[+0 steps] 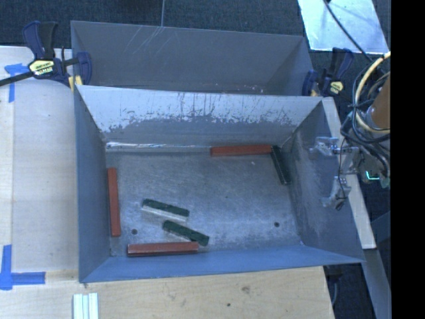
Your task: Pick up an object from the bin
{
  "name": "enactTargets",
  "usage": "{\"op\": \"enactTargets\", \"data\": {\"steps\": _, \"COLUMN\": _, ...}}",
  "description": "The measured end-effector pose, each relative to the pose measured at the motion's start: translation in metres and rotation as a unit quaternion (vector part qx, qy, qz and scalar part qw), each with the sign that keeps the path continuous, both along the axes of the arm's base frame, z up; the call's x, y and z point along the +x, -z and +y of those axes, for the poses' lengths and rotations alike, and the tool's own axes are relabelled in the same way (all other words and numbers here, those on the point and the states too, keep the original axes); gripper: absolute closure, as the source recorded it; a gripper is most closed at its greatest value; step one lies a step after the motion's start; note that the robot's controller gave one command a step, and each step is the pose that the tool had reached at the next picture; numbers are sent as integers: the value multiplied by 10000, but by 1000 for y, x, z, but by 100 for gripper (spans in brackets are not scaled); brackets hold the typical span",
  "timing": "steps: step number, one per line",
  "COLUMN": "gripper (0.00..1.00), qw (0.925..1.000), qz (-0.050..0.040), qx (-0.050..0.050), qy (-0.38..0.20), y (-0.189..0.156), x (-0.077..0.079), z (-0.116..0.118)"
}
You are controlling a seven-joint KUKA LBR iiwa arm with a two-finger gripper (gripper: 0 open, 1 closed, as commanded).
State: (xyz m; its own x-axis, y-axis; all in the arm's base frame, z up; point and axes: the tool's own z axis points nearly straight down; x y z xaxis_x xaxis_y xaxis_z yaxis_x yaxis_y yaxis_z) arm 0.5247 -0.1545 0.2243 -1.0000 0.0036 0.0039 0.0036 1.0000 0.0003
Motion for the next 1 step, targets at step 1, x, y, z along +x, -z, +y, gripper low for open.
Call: {"op": "enactTargets", "data": {"steps": 1, "gripper": 0, "qw": 9955, "qz": 7, "qx": 13, "qy": -950, "y": 136, "x": -36, "z": 34}}
